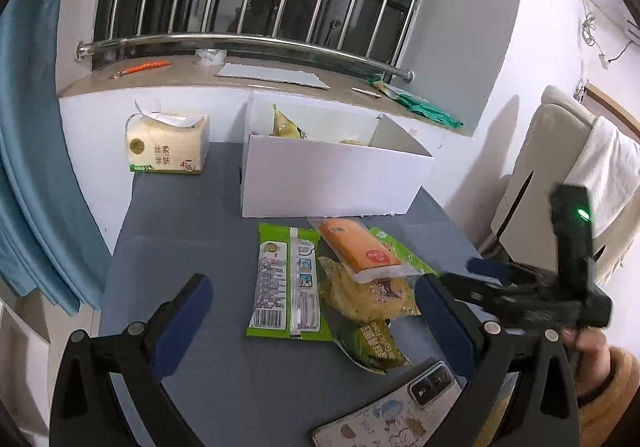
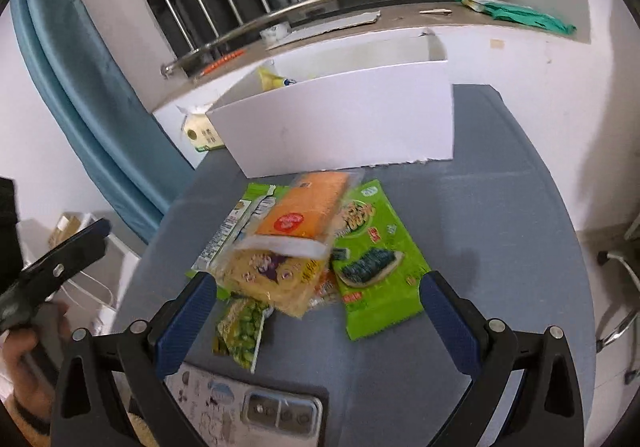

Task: Organize snacks
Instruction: 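Grasp the orange bread packet with the right gripper while the left gripper grasps the long green-white packet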

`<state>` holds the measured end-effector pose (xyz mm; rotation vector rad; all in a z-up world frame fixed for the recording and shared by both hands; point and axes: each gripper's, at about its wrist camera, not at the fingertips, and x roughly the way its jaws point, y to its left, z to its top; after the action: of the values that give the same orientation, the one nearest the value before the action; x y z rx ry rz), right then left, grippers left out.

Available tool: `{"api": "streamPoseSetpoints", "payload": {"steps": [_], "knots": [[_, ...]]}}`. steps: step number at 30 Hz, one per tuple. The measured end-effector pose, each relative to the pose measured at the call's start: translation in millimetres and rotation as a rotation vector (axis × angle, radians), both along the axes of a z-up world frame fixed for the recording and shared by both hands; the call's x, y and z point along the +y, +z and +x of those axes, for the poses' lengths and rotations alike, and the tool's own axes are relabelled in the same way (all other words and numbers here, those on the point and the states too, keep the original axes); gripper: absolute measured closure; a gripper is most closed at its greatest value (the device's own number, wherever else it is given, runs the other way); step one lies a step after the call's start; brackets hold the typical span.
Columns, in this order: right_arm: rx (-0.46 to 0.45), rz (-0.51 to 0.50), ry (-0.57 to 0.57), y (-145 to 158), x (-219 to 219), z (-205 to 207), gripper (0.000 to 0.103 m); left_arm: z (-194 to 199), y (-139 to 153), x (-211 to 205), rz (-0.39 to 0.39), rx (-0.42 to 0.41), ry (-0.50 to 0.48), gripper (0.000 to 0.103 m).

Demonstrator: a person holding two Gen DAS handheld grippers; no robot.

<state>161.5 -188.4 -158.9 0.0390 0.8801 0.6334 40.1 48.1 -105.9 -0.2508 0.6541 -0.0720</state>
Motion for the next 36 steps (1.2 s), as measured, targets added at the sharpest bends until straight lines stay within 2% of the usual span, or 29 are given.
{"api": "streamPoseSetpoints", "payload": {"steps": [4, 11, 17, 20, 21, 22, 23, 25, 28, 31, 36], "knots": [[-0.021, -0.082, -0.02, -3, 31, 13, 0.0, -6, -1, 1, -0.004, -0.002, -0.004, 0.0], [0.104, -0.187, -0.044, -30, 84, 62, 0.0, -18, -6, 2, 0.013, 0.0, -0.002, 0.0], [0.162, -0.28, -0.077, -53, 106, 85, 0.0, -22, -15, 3, 0.018, 0.023, -0.002, 0.0], [0.152, -0.3, -0.082, -55, 109, 87, 0.0, -22, -18, 1, 0.022, 0.033, 0.002, 0.0], [0.153, -0.308, -0.076, -55, 111, 87, 0.003, -22, -19, 1, 0.021, 0.035, 0.0, 0.0], [0.143, -0.312, -0.071, -54, 112, 86, 0.014, -21, -19, 1, 0.021, 0.038, -0.002, 0.0], [0.124, -0.322, -0.066, -51, 111, 85, 0.021, -22, -20, 1, 0.022, 0.039, -0.001, 0.0], [0.13, -0.318, -0.048, -47, 108, 84, 0.042, -21, -22, 1, 0.021, 0.046, 0.0, 0.0], [0.152, -0.283, -0.015, -43, 97, 83, 0.044, -19, -25, 1, 0.019, 0.055, -0.001, 0.0], [0.128, -0.238, -0.013, -33, 78, 76, 0.044, -15, -29, 0, 0.026, 0.067, -0.01, 0.0], [0.101, -0.106, 0.0, -6, 32, 54, 0.044, 11, -44, 1, 0.045, 0.142, -0.038, 0.0]]}}
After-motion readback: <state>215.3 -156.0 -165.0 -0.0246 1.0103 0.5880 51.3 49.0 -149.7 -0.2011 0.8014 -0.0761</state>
